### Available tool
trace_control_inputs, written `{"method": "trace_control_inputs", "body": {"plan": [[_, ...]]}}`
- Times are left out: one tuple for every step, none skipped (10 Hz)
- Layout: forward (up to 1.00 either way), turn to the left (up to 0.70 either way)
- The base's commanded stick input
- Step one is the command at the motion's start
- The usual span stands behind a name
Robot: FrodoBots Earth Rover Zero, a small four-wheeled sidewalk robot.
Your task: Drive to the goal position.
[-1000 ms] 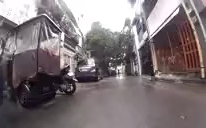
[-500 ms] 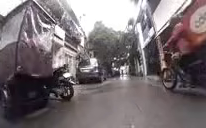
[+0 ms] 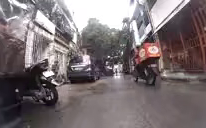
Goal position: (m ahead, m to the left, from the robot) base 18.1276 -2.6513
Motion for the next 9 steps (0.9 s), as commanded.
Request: {"method": "trace_control_inputs", "body": {"plan": [[0.99,0.0],[0.99,0.0],[0.99,0.0],[0.99,0.0],[0.99,0.0],[0.99,0.0],[0.99,0.0],[0.99,0.0],[0.99,0.0]]}}
